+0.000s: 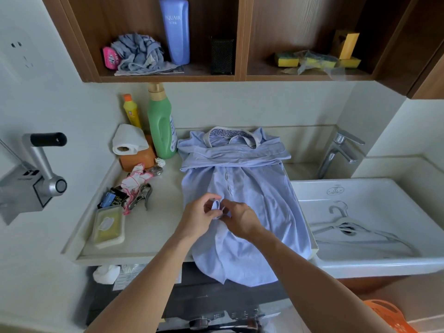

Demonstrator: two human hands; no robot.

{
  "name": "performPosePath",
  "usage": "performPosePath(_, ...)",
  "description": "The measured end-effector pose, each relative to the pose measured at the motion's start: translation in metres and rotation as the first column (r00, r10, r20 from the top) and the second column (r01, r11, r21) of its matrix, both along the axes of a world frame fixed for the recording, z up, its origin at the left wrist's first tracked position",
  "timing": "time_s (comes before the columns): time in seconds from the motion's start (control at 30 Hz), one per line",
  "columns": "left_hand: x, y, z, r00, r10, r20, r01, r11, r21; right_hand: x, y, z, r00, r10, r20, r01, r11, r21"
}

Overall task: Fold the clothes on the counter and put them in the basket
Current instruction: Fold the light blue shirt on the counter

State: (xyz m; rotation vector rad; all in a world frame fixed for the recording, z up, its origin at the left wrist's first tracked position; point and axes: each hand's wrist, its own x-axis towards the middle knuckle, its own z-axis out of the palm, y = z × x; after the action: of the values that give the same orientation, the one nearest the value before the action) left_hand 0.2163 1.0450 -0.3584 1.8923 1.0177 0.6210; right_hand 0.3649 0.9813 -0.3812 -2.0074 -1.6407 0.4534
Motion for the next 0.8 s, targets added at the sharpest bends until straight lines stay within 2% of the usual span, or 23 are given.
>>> performPosePath(0.1, -0.012, 0.009, 0.013, 0.993, 0.018, -0.114, 0.006, 0.978, 0.210, 0.006, 0.006, 0.011, 0.999, -0.033, -0.034, 0.033, 0.999, 0.013)
performPosePath(0.2, -0.018, 0.019, 0.026, 0.994, 0.073, -0.085, -0.044, 0.951, 0.306, 0.012, 0.008, 0.017, 0.996, -0.073, -0.043, 0.076, 0.994, 0.084)
performPosePath(0.33, -0.010, 0.019, 0.044, 0.997, 0.067, 0.047, -0.077, 0.966, 0.247, -0.005, 0.012, 0.026, 0.998, 0.059, -0.024, -0.055, 0.987, 0.150)
performPosePath(0.43, -0.004, 0.019, 0.049, 0.992, 0.073, 0.105, -0.091, 0.980, 0.180, -0.017, 0.020, 0.032, 1.000, -0.008, 0.011, 0.005, 0.964, 0.264)
performPosePath(0.57, -0.010, 0.025, 0.049, 0.988, 0.092, 0.121, -0.114, 0.975, 0.190, -0.006, 0.023, 0.040, 0.995, -0.099, 0.002, 0.095, 0.959, 0.267)
performPosePath(0.63, -0.012, 0.024, 0.047, 0.986, 0.109, 0.126, -0.132, 0.974, 0.184, 0.003, 0.021, 0.042, 0.996, -0.077, -0.041, 0.086, 0.950, 0.299)
performPosePath(0.67, -0.012, 0.023, 0.046, 0.984, 0.120, 0.132, -0.141, 0.977, 0.163, 0.004, 0.018, 0.043, 0.998, -0.017, -0.066, 0.035, 0.960, 0.277)
performPosePath(0.73, -0.010, 0.021, 0.045, 0.981, 0.132, 0.142, -0.147, 0.983, 0.108, -0.002, 0.016, 0.042, 0.992, 0.089, -0.087, -0.078, 0.990, 0.122)
performPosePath(0.77, -0.009, 0.020, 0.044, 0.982, 0.124, 0.144, -0.138, 0.986, 0.092, -0.006, 0.015, 0.039, 0.994, 0.099, -0.050, -0.095, 0.993, 0.066)
performPosePath(0.8, -0.007, 0.019, 0.043, 0.983, 0.109, 0.147, -0.123, 0.988, 0.090, -0.008, 0.016, 0.033, 0.996, 0.088, -0.013, -0.086, 0.993, 0.077)
